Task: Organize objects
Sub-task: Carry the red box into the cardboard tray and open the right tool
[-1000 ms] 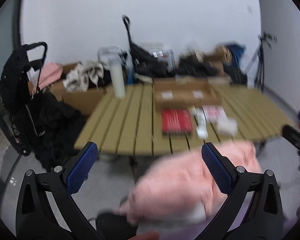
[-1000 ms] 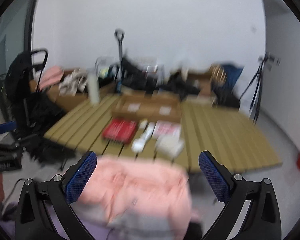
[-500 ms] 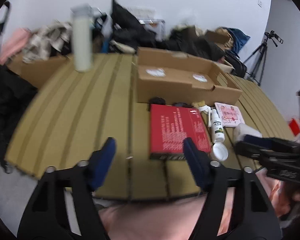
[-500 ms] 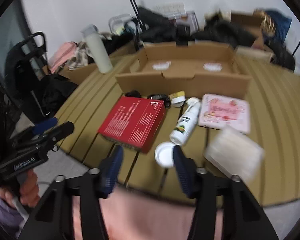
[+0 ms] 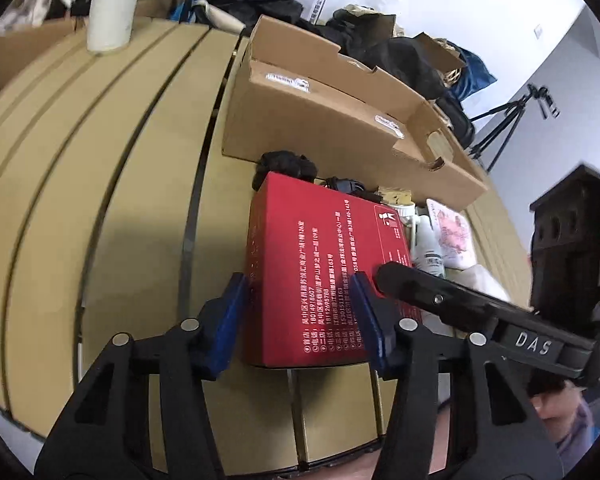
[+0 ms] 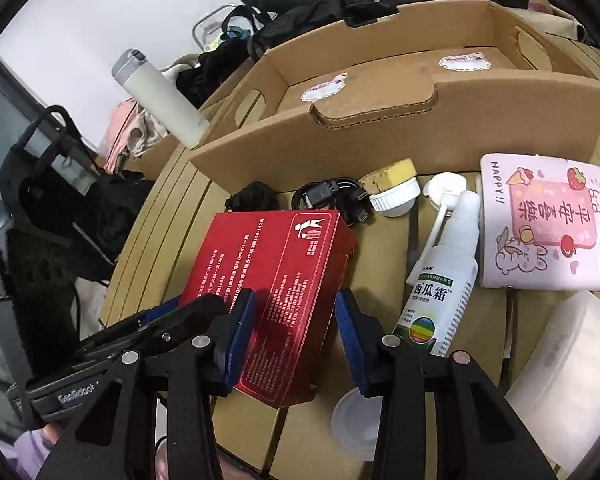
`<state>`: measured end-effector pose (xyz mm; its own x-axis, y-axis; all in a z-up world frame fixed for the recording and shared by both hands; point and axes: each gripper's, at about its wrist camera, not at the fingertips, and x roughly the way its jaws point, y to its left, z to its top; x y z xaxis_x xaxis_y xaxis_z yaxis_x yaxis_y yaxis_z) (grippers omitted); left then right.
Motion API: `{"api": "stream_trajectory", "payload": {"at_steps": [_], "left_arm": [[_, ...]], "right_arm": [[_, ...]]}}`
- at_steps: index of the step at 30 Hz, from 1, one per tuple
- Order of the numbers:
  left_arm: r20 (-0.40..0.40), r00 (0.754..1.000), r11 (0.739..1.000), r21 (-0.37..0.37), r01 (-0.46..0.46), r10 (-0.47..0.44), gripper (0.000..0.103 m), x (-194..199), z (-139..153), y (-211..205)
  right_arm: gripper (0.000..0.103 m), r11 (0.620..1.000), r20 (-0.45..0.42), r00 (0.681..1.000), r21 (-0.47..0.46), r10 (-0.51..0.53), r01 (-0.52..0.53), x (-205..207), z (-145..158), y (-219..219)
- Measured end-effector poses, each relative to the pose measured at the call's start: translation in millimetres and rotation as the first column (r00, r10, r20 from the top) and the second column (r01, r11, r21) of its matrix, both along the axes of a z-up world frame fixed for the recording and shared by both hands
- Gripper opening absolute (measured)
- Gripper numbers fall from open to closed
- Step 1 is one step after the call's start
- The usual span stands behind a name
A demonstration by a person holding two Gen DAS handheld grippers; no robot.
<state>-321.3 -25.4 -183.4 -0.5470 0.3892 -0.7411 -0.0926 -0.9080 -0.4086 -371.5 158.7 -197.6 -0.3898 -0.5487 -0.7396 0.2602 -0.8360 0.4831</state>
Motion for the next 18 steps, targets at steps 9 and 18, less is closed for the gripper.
{"api": "stream_trajectory", "payload": {"at_steps": [9,18], "left_arm": [[-0.096,0.995,0.998,0.061,0.035,-0.029,0.046,14.0,58.4,6.5],[-0.096,0.995,0.994,0.107,0.020,-0.010,0.045,-104.0,108.8,5.6]], "right_arm": [[0.040,1.000,-0.138,0.990,0.007,-0.015,0.016,14.4,57.9,7.5],[0.040,0.999,-0.192,0.981,-0.036,-0.033,0.026,-68.1,135.0,15.0]]}}
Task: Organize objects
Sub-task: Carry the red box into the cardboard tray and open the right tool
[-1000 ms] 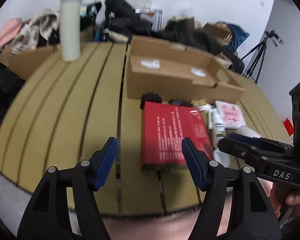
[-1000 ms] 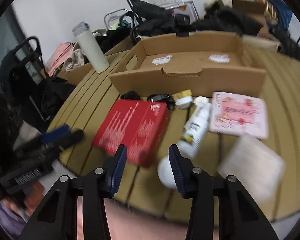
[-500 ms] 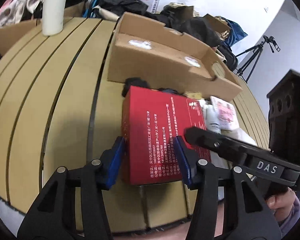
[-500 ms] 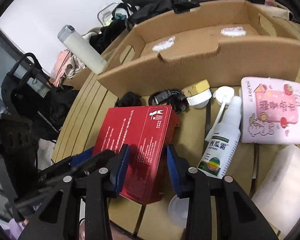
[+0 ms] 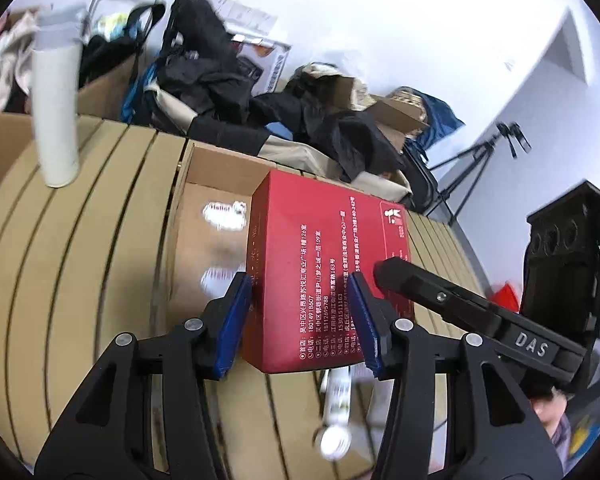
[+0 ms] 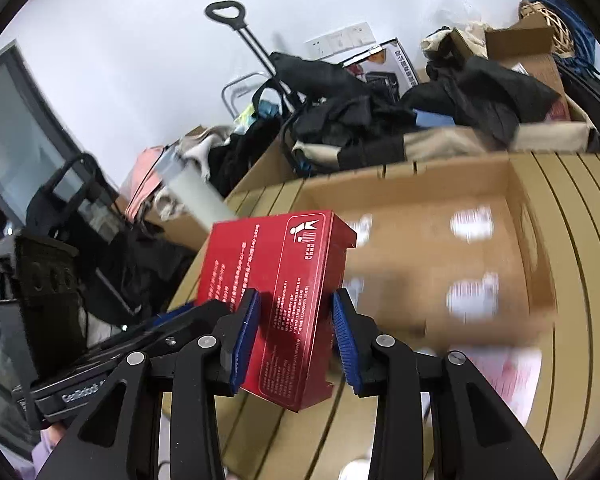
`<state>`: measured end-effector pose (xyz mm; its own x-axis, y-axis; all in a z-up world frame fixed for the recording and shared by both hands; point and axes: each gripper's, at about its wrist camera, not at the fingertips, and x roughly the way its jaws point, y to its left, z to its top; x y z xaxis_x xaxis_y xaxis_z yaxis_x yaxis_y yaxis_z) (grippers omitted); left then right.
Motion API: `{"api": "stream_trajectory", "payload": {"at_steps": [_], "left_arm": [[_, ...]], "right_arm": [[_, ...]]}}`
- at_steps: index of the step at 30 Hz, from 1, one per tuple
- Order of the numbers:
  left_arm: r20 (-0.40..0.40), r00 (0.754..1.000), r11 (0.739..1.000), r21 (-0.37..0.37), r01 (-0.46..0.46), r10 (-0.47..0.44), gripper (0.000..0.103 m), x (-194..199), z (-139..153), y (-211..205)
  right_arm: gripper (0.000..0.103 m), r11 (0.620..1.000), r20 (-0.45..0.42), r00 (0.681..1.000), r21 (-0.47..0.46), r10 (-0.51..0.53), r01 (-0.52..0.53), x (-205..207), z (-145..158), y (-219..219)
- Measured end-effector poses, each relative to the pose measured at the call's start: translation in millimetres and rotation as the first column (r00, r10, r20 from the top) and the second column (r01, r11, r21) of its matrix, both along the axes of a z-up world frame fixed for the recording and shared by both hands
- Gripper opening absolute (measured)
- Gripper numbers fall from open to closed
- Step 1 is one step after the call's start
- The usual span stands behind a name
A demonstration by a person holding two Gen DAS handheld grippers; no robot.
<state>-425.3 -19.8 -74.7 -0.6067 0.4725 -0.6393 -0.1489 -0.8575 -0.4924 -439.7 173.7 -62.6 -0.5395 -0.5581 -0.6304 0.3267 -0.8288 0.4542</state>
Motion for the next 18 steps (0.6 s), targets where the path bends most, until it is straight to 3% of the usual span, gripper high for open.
{"api": "stream_trajectory", "payload": {"at_steps": [5,9,11,13,15,18], "left_arm": [[0.048,0.998,0.998,-0.055,-0.038,0.041,0.045,-79.6,-18.7,-1.5],[0.110,0.986,0.968,-0.232,-0.097,0.126,0.044,-131.0,-57.4,0.8],[0.093,0.988,0.966,-0.239,-0.098,0.123,0.053,-134.2,-62.7,0.8],[0.064,0.994,0.983,-0.167,-0.080,0.092,0.067,-125.3,-57.9,-3.1],[0.025,0.997,0.987,-0.145,-0.071,0.075,0.074,-120.3,-50.1,-4.9],[0.005,0.998,0.976,-0.209,-0.062,0.064,0.078,-113.4,-39.3,-1.3]], "right_arm": [[0.040,0.999,0.060,0.998,0.041,-0.009,0.006,-81.1,-17.4,-9.7],[0.040,0.996,0.163,0.987,0.090,-0.011,-0.004,-142.1,-66.0,-23.8],[0.040,0.995,0.233,0.972,0.097,-0.016,-0.006,-166.0,-95.1,-34.2],[0.040,0.995,0.267,0.964,0.102,-0.012,-0.016,-173.8,-112.0,-37.5],[0.040,0.996,0.239,0.971,0.094,-0.013,-0.010,-170.9,-113.1,-34.9],[0.040,0.992,0.206,0.978,0.123,-0.031,0.006,-162.5,-104.0,-26.1]]}}
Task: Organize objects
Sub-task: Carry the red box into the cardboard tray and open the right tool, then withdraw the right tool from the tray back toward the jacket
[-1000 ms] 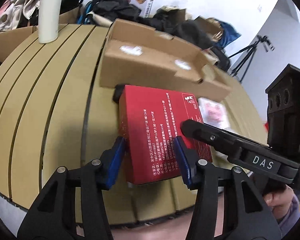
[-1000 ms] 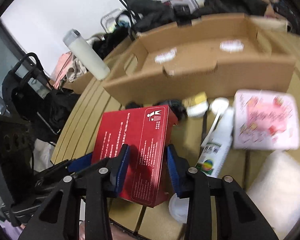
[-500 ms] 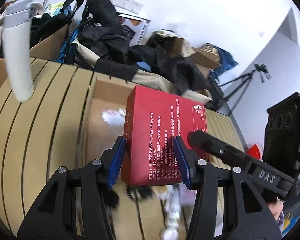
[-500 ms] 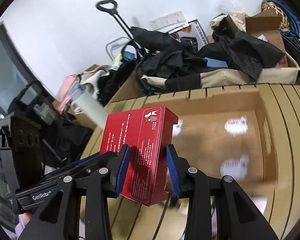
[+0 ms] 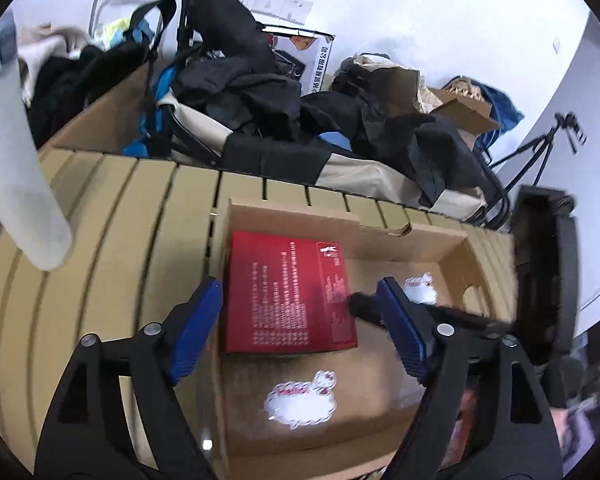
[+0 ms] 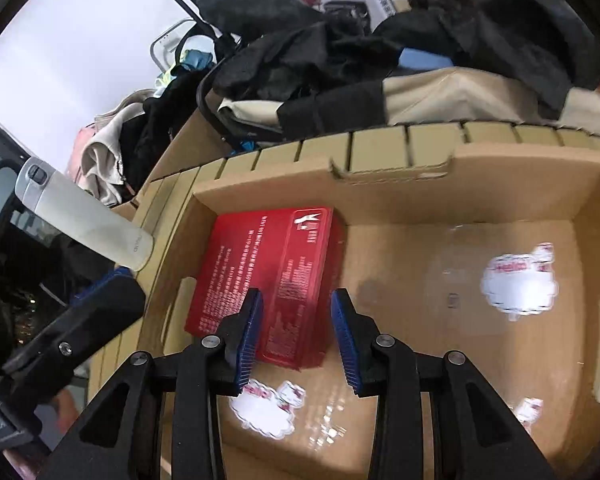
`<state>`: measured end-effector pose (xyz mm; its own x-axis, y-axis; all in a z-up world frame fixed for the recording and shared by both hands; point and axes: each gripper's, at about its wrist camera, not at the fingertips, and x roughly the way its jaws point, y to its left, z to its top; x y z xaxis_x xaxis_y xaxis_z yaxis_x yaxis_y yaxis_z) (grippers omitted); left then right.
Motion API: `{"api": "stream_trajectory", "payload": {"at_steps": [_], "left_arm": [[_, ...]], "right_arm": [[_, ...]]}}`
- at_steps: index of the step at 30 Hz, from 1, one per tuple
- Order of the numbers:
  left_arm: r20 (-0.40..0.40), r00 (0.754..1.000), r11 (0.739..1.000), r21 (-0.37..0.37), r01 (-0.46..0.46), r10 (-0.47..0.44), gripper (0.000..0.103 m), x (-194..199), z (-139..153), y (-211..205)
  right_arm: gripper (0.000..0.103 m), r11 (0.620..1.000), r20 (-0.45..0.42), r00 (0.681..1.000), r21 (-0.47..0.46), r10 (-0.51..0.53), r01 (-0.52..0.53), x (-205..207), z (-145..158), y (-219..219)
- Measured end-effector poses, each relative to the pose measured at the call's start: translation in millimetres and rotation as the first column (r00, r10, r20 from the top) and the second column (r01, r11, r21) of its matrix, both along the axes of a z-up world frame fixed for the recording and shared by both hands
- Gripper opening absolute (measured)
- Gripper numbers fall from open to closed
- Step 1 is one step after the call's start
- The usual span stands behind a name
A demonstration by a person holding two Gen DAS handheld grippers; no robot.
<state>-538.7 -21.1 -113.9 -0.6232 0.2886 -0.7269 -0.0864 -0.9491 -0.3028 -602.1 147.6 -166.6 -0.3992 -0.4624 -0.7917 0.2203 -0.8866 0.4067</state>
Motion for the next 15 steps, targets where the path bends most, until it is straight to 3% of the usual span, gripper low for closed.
{"api": "stream_trajectory", "payload": {"at_steps": [3,5,7,11,15], "left_arm": [[0.013,1.000,0.999,-0.054,-0.008,0.009,0.089,10.4,15.5,0.4],[0.013,1.000,0.996,-0.082,-0.020,0.021,0.096,24.3,30.7,-4.4],[-0.003,0.999,0.994,-0.101,-0.044,0.043,0.099,38.3,44.1,-11.8],[-0.045,0.992,0.978,-0.167,-0.126,0.120,0.103,80.8,75.5,-29.8],[-0.102,0.981,0.956,-0.228,-0.187,0.168,0.103,140.9,104.6,-36.8]], "right_arm": [[0.043,0.998,-0.032,0.999,0.056,-0.011,0.013,14.0,22.5,12.8],[0.055,0.992,-0.052,0.999,0.126,-0.012,0.019,24.0,40.1,20.0],[0.085,0.974,-0.104,0.995,0.226,-0.001,0.025,39.8,62.0,29.8],[0.086,0.935,-0.172,0.985,0.349,-0.001,0.062,77.3,98.8,59.5],[0.086,0.935,-0.197,0.980,0.343,-0.026,0.094,125.3,135.7,93.6]]}}
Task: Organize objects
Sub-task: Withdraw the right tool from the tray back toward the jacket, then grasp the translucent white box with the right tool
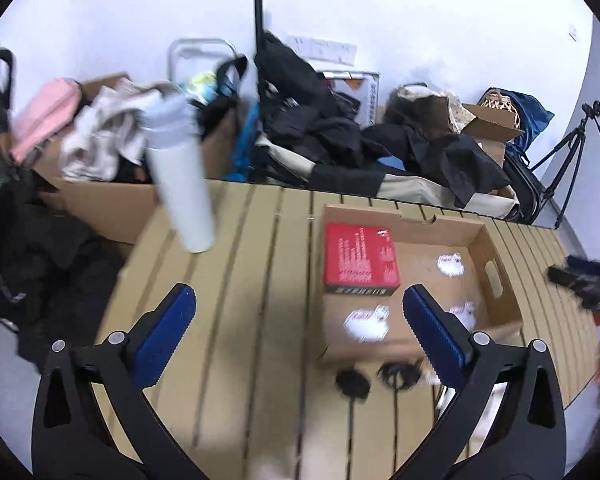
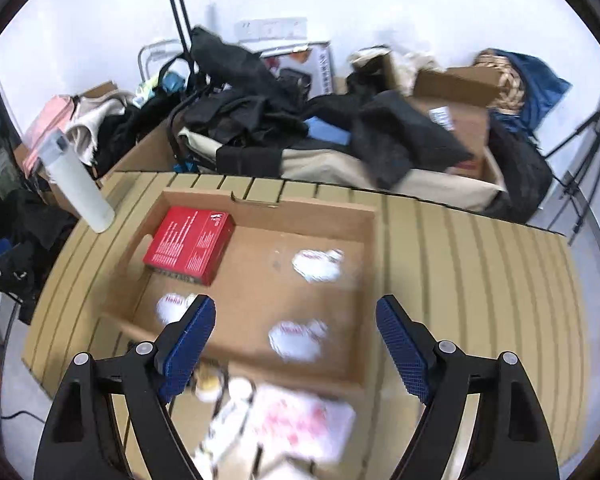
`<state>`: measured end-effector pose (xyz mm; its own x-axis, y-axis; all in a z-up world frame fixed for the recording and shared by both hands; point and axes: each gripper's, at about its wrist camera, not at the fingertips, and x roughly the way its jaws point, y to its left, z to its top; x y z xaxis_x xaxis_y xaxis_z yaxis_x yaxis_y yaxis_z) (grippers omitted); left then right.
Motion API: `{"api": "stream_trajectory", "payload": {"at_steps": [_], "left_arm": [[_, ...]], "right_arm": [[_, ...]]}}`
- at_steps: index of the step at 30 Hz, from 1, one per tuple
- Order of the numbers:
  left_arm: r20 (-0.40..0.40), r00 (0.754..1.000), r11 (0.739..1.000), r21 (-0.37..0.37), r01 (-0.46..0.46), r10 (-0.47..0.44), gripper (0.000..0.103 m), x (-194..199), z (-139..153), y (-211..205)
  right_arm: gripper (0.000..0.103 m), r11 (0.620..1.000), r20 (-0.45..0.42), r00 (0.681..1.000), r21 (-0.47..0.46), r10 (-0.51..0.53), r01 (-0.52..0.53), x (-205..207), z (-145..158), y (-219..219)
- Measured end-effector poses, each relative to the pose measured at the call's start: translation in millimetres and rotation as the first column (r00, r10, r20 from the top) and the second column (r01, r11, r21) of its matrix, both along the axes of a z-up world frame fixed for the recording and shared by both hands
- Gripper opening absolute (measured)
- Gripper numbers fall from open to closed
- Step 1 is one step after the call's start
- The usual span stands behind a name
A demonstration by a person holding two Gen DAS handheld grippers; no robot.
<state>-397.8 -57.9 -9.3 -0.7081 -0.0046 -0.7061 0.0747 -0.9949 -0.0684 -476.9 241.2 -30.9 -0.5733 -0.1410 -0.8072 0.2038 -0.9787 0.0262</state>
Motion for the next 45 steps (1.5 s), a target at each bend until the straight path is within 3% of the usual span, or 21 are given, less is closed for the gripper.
{"api": "stream_trajectory", "payload": {"at_steps": [6,11,14,16,19,21,23,24,26,28,33,37,43,45], "left_arm": [[-0.059,0.998,0.998,-0.058,0.007,-0.010,0.103,95.9,34.9,6.9],[-0.079,0.991,0.981,-0.165,0.098,-0.112,0.103,181.3,50.0,31.9],[-0.154,0.966,0.964,-0.203,0.173,-0.206,0.103,243.7,48.9,47.1],[-0.195,0.946,0.954,-0.209,0.216,-0.257,0.103,281.8,39.1,55.5],[-0.167,0.938,0.950,-0.136,0.282,-0.302,0.103,320.3,12.3,65.8],[-0.108,0.952,0.958,-0.024,0.287,-0.288,0.103,326.6,-2.6,66.5],[-0.046,0.950,0.950,0.028,0.310,-0.308,0.103,322.3,-14.9,71.6],[-0.030,0.951,0.952,0.006,0.307,-0.307,0.103,320.4,-18.1,75.2],[-0.038,0.961,0.962,-0.041,0.271,-0.273,0.103,319.7,-19.5,79.8],[-0.041,0.960,0.961,-0.029,0.274,-0.275,0.103,320.2,-21.6,79.7],[-0.002,0.957,0.956,-0.023,0.291,-0.291,0.103,312.5,-39.4,83.6],[0.013,0.945,0.945,0.002,0.326,-0.326,0.103,288.6,-53.3,94.1],[-0.034,0.910,0.911,-0.002,0.413,-0.413,0.101,217.6,-69.5,140.2],[-0.030,0.892,0.891,0.048,0.452,-0.451,0.099,182.5,-78.2,159.9]], "right_arm": [[0.086,1.000,-0.077,0.997,-0.008,0.014,-0.014,96.5,47.5,25.6],[0.086,0.993,-0.167,0.979,-0.008,0.114,-0.117,201.9,68.2,21.0],[0.086,0.986,-0.194,0.968,-0.004,0.161,-0.165,263.1,64.3,14.6],[0.086,0.975,-0.173,0.966,-0.079,0.192,-0.208,301.3,49.9,12.4],[0.086,0.955,-0.120,0.967,-0.171,0.225,-0.244,345.2,23.8,3.5],[0.086,0.950,-0.098,0.970,-0.199,0.224,-0.239,365.6,7.7,-4.5],[0.086,0.938,-0.076,0.970,-0.250,0.230,-0.242,379.1,-8.8,-12.2],[0.086,0.936,-0.057,0.969,-0.250,0.241,-0.248,381.7,-16.0,-17.3],[0.086,0.953,-0.025,0.967,-0.166,0.252,-0.253,385.9,-26.7,-29.1],[0.086,0.970,-0.038,0.974,-0.082,0.226,-0.228,382.3,-30.8,-33.4],[0.086,0.968,0.000,0.977,-0.131,0.214,-0.213,372.9,-45.0,-25.1],[0.086,0.994,-0.053,0.998,-0.095,0.045,-0.050,362.9,-56.0,-6.3],[0.084,0.988,-0.034,0.999,-0.151,0.017,-0.022,318.3,-74.5,11.6],[0.084,0.984,-0.044,0.999,-0.177,-0.022,0.014,300.2,-78.3,22.1]]}}
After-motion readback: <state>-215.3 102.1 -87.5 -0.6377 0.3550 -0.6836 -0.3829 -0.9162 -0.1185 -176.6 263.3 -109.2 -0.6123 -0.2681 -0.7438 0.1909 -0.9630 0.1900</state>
